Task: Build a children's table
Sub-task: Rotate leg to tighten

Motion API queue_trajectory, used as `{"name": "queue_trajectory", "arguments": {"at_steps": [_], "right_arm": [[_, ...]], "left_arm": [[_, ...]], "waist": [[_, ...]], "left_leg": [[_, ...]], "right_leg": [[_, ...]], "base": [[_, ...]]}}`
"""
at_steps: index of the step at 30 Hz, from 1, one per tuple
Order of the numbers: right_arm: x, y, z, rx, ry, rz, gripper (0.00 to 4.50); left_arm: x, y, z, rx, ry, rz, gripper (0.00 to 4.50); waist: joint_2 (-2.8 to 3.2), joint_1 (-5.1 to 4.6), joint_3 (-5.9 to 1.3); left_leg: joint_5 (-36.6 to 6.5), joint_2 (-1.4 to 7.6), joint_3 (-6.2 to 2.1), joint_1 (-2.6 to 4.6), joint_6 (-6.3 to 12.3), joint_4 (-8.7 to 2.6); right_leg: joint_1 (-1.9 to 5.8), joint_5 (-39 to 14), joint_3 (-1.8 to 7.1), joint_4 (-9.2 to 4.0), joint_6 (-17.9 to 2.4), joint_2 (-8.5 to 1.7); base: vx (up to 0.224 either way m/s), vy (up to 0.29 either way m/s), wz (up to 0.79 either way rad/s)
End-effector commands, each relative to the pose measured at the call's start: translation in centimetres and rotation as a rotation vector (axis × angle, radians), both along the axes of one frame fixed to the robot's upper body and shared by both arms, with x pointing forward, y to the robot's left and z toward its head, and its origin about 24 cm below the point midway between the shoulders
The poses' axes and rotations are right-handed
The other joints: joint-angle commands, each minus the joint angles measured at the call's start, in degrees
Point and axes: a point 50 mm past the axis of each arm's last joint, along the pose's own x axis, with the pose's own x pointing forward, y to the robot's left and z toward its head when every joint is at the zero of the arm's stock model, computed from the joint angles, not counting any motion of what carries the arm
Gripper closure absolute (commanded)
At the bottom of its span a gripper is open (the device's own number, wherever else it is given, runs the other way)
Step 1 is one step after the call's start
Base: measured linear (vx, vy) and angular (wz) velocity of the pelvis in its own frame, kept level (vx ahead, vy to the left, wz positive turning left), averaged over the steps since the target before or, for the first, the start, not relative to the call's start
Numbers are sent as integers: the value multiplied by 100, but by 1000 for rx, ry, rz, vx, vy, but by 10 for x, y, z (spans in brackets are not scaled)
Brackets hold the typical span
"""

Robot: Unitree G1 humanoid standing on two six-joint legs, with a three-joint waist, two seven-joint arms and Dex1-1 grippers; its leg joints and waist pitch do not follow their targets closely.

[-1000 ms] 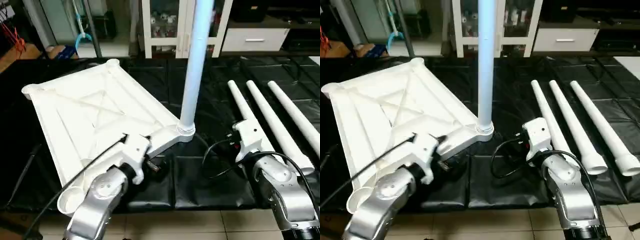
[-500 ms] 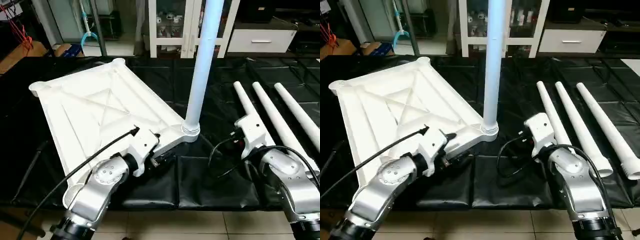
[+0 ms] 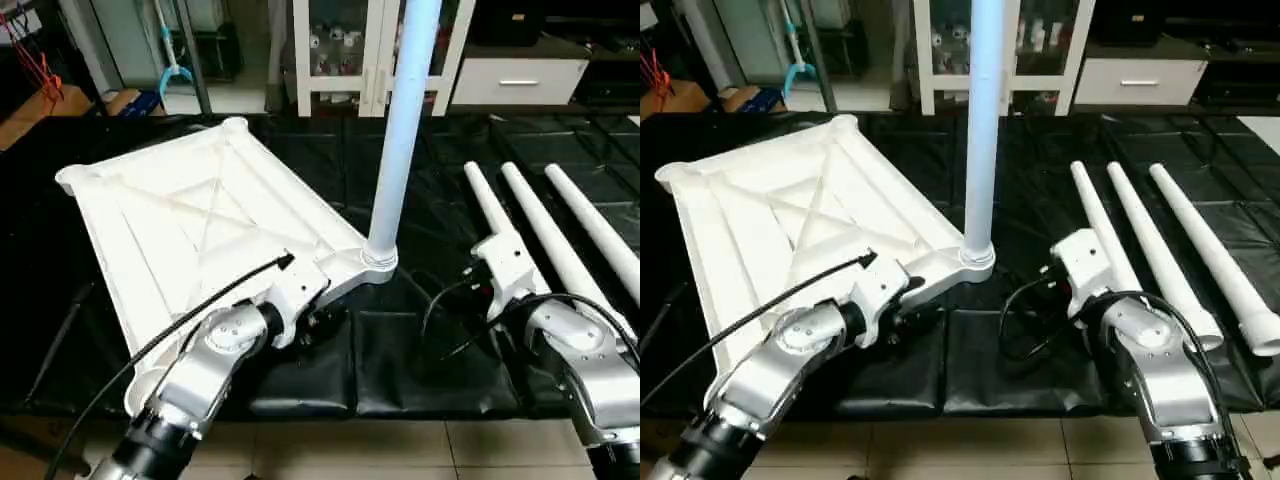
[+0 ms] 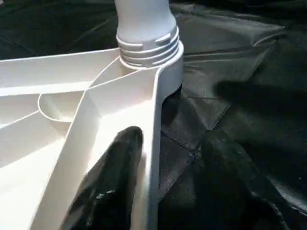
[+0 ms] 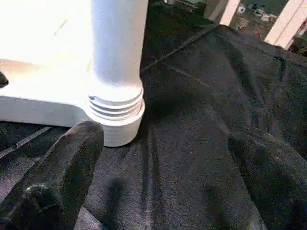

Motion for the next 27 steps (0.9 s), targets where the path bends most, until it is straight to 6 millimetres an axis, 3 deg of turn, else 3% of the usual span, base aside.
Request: {"name": "queue_trajectory", "arguments": {"at_steps": [1, 6, 16, 22, 27], "right_arm": [[-1, 0, 1, -12, -5, 16, 2], [0, 1, 1, -18, -2, 26, 2], [2, 3, 4, -20, -8, 32, 2], [5, 3, 6, -21, -14, 37, 2], [6, 2, 9, -15, -17, 48, 2]], "left_arm": [[1, 1, -3, 34, 18, -4, 253], [3, 2, -8, 67, 57, 12, 306], [5, 10, -18, 135, 109, 53, 388], [0, 11, -20, 171, 129, -18, 444], [-8, 13, -21, 186, 144, -90, 444]], "waist": [[-47, 12, -341], [-51, 10, -335], [-66, -12, -294], [-68, -14, -315], [-57, -7, -330]], "left_leg": [[-1220, 447, -189, 161, 246, -528], [-1271, 453, -185, 168, 248, -532], [-1757, 445, -201, 176, 64, -575], [-1563, 440, -198, 162, 109, -566], [-1251, 448, -189, 155, 274, -555]], "right_leg": [[143, -144, 142, -385, -1469, -346], [139, -227, 144, -395, -1485, -345], [95, -1021, 153, -463, -1321, -350], [100, -789, 156, -450, -1308, -352], [123, -367, 146, -420, -1413, -356]], "base": [[0, 0, 0], [0, 0, 0], [0, 0, 0], [0, 0, 0], [0, 0, 0]]}}
